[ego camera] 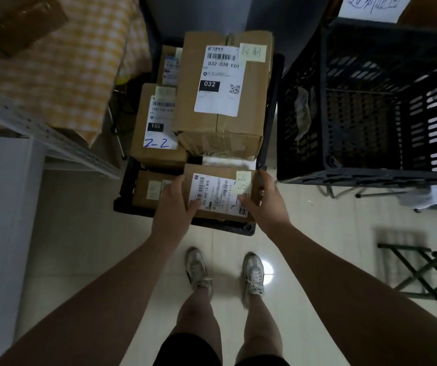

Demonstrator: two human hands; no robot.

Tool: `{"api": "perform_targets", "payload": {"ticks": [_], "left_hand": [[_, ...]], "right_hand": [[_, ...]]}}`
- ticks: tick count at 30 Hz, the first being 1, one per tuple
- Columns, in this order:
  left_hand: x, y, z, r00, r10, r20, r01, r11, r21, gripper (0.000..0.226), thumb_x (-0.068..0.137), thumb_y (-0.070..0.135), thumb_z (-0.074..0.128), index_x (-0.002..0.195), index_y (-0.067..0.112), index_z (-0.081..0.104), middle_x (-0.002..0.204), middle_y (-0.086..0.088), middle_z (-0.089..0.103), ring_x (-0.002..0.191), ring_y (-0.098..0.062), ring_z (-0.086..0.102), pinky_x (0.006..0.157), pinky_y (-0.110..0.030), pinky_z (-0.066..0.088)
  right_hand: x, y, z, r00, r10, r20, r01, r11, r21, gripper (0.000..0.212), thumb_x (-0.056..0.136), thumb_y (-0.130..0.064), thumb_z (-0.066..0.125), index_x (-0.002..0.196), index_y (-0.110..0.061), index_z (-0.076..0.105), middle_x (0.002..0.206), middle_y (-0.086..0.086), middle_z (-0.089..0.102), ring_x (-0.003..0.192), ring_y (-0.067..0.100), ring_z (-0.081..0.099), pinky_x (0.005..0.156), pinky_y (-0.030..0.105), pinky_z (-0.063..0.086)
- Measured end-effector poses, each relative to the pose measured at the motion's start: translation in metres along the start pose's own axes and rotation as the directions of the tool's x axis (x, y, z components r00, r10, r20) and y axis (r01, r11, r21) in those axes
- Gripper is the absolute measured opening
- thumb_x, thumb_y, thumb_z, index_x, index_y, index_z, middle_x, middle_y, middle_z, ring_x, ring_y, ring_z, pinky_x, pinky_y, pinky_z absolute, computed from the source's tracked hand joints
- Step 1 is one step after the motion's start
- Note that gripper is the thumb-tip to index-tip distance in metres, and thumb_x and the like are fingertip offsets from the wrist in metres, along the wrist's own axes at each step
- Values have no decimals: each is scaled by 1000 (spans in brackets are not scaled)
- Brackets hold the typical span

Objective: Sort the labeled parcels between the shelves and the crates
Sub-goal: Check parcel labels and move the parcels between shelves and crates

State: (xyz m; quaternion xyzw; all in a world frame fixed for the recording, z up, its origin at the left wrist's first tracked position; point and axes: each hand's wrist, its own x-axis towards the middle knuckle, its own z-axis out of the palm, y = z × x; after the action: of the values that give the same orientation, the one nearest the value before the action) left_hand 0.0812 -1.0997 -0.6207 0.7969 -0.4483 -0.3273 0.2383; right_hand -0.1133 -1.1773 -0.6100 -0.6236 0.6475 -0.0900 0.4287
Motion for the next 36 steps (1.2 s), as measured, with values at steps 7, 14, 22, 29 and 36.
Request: {"api": "perform_targets", "payload": {"ticks": [7,14,22,29,36], "left_hand": [[0,18,-13,989,125,74,-145,868,474,53,92,36,56,137,20,36,119,-10,50,110,-28,52,80,-36,50],[-28,48,-44,981,180,75,-188,771,609,42,94,38,49,131,19,45,117,-6,54,107,-23,52,86,-35,47],[-119,129,-87,978,185,-92,-72,722,688,37,98,34,39,131,18,44,127,-6,50,117,-26,45,94,-38,38],[-190,165,-146,901,271,-339,69,681,729,30,98,32,42,121,15,51,118,-4,54,111,-25,52,84,-35,45],[-261,191,-249,744,431,-511,205,580,788,27,77,29,73,98,11,69,96,-11,68,87,-30,65,70,-35,51]], "right_hand": [[-9,-14,-21,997,-60,52,75,926,-369,65,91,-34,55,146,-28,21,131,10,45,120,30,46,85,43,47],[-38,-41,-50,955,-235,183,298,716,-631,51,98,-34,40,144,-16,30,141,7,41,131,27,34,105,43,35],[-96,-88,-112,822,-498,276,539,524,-660,47,98,-37,41,139,-14,38,143,10,40,133,29,33,107,41,31],[-144,-162,-142,645,-712,279,684,375,-626,45,98,-37,38,136,-12,41,138,9,43,126,29,38,100,40,34],[-198,-267,-139,360,-900,247,819,177,-546,44,97,-36,40,137,-18,44,137,5,47,125,27,39,104,39,31]]}}
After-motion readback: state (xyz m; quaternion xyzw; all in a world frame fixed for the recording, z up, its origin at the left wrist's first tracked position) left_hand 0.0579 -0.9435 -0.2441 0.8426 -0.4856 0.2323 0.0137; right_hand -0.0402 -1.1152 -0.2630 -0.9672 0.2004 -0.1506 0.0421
